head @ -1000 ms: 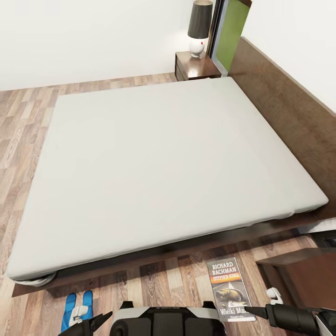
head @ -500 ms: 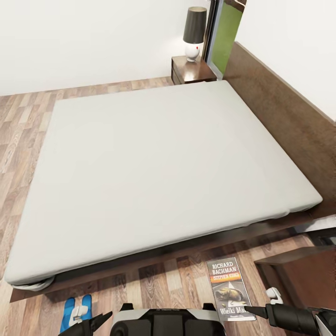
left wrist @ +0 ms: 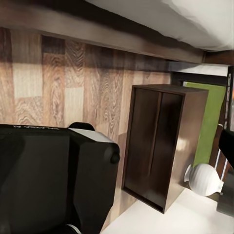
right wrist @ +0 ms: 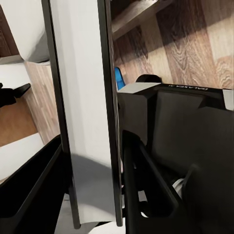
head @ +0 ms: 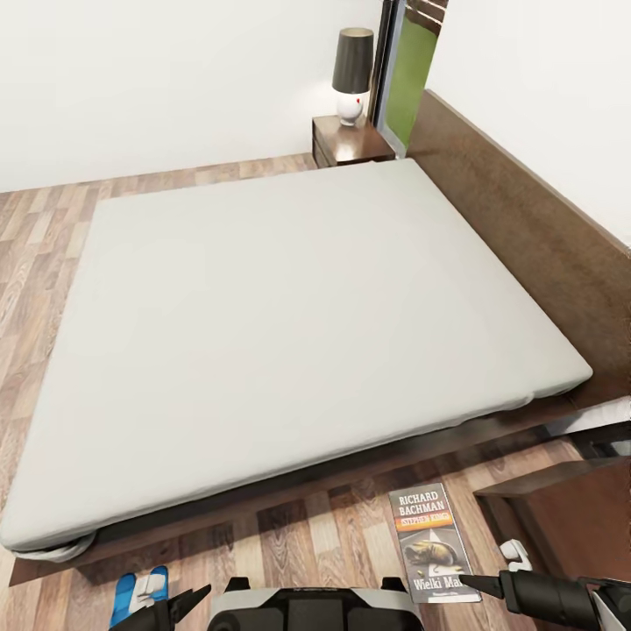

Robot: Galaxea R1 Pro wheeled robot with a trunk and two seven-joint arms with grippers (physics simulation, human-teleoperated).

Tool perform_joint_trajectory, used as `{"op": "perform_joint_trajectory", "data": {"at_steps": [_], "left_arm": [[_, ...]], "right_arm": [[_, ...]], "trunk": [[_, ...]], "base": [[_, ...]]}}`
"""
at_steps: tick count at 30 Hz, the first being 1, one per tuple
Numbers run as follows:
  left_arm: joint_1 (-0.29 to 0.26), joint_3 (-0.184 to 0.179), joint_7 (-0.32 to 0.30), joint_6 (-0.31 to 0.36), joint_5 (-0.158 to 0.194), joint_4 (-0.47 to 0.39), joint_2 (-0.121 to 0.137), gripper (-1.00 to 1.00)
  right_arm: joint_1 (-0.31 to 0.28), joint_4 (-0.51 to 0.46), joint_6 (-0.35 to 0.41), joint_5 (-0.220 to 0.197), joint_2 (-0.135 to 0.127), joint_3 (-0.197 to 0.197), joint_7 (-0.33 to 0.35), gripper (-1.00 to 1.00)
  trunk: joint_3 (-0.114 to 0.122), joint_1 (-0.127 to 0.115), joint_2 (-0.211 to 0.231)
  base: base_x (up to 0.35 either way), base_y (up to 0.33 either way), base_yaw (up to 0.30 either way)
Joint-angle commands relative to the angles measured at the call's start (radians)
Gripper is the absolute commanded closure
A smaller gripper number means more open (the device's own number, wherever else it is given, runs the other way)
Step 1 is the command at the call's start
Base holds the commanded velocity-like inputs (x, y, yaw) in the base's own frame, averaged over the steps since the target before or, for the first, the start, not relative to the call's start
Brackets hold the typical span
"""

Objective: In the bedroom, move the book from the bed onto either nightstand, and place the two sandals side by side next to the bed.

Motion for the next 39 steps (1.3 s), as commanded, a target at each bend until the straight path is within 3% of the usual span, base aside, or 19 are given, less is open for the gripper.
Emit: {"op": "perform_joint_trajectory", "data": {"at_steps": [1, 39], "left_arm": [[-0.001, -0.009, -0.002, -0.008, 0.010, 0.001, 0.000, -1.00], [-0.001, -0.009, -0.002, -0.008, 0.010, 0.002, 0.000, -1.00]], "right_arm": [[-0.001, 0.000, 0.009, -0.010, -0.002, 0.006, -0.001, 1.00], [-0.001, 0.000, 0.009, -0.006, -0.001, 0.006, -0.002, 1.00]], "trunk": [[0.000, 0.001, -0.002], [0.061, 0.001, -0.002]], "base": [[0.000, 0.000, -0.079], [0.000, 0.000, -0.070]]}}
